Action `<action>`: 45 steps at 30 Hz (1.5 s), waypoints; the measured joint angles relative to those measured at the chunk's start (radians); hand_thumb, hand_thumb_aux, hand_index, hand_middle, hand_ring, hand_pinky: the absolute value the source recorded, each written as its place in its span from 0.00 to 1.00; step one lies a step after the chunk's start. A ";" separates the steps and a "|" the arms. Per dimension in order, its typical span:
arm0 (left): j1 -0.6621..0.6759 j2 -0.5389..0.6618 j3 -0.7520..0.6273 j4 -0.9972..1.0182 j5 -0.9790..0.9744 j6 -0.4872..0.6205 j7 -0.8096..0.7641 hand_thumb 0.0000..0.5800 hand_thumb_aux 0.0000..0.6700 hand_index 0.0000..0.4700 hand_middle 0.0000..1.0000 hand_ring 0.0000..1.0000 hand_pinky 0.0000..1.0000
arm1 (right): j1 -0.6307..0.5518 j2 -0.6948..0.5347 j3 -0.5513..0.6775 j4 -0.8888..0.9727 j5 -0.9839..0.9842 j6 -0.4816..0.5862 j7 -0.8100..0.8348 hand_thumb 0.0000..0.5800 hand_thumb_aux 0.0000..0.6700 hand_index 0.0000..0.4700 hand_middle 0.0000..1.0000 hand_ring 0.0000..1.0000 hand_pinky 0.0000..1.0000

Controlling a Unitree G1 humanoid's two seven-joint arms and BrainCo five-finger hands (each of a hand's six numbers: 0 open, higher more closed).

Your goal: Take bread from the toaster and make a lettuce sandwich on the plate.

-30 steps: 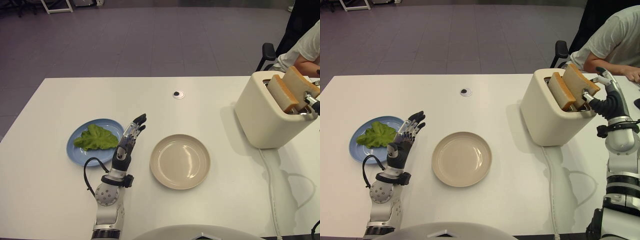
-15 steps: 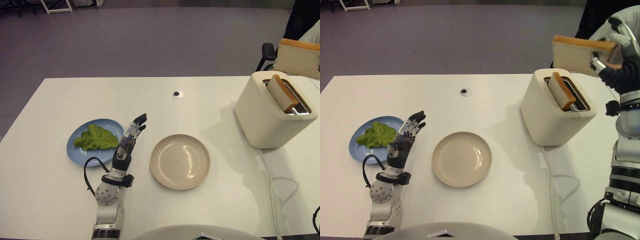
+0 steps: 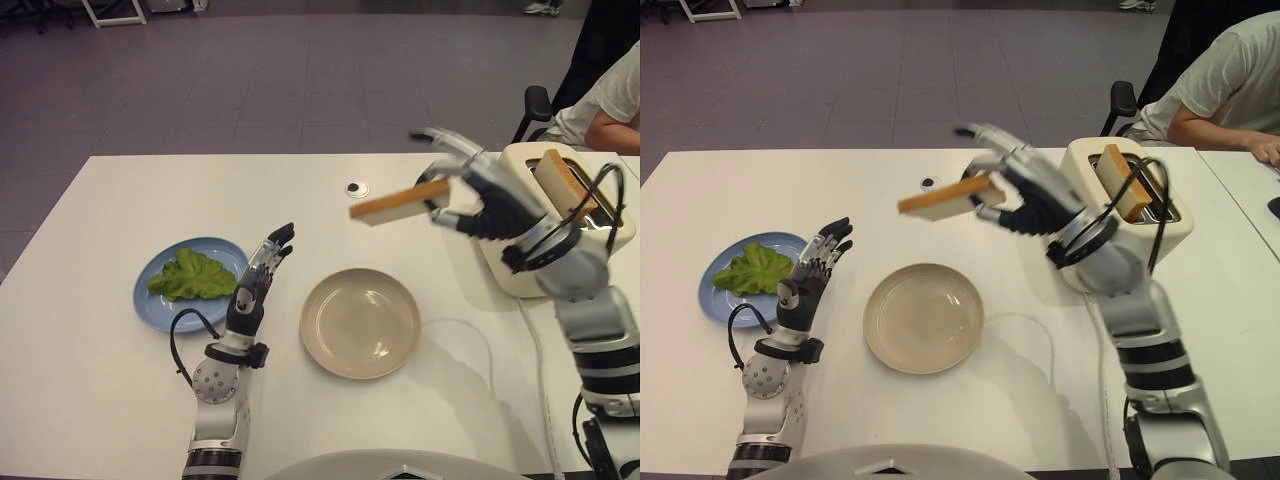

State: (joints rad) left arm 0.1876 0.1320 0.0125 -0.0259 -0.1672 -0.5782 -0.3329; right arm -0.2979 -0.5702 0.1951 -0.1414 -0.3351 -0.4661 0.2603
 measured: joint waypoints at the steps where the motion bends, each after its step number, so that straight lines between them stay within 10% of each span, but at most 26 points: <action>1: 0.000 0.001 0.000 0.002 -0.001 0.000 0.000 0.00 0.00 0.00 0.00 0.00 0.00 | 0.019 0.017 0.033 0.029 -0.029 -0.037 -0.006 1.00 1.00 1.00 0.00 0.00 0.00; 16: -0.002 0.001 -0.002 0.001 -0.002 0.000 0.000 0.00 0.00 0.00 0.00 0.00 0.00 | 0.118 0.068 0.167 0.201 -0.324 -0.333 -0.201 1.00 1.00 1.00 0.00 0.00 0.00; 18: -0.002 0.001 -0.002 -0.001 -0.002 0.000 0.000 0.00 0.00 0.00 0.00 0.00 0.00 | 0.127 0.058 0.167 0.200 -0.333 -0.347 -0.202 0.85 0.61 0.61 0.00 0.00 0.00; 19: -0.001 0.001 -0.003 -0.003 -0.002 0.000 0.000 0.00 0.00 0.00 0.00 0.00 0.00 | 0.128 0.053 0.167 0.201 -0.340 -0.351 -0.202 0.20 0.11 0.11 0.00 0.00 0.00; 20: -0.001 0.001 -0.003 -0.005 -0.002 0.000 0.000 0.00 0.00 0.00 0.00 0.00 0.00 | 0.128 0.045 0.167 0.204 -0.353 -0.358 -0.203 0.00 0.00 0.00 0.00 0.00 0.00; 37: 0.023 0.009 0.018 -0.111 -0.010 0.037 0.017 0.00 0.00 0.00 0.00 0.00 0.00 | 0.153 -0.056 0.125 0.179 -0.232 -0.427 -0.175 0.00 0.00 0.00 0.00 0.00 0.00; 45: 0.053 0.402 0.301 -0.281 0.485 0.322 0.098 0.00 0.00 0.00 0.00 0.00 0.00 | 0.162 -0.023 0.043 0.212 0.020 -0.340 -0.121 0.00 0.00 0.00 0.00 0.00 0.00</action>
State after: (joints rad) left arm 0.2411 0.5337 0.3138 -0.3065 0.3176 -0.2564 -0.2344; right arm -0.1360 -0.5931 0.2386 0.0703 -0.3148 -0.8066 0.1397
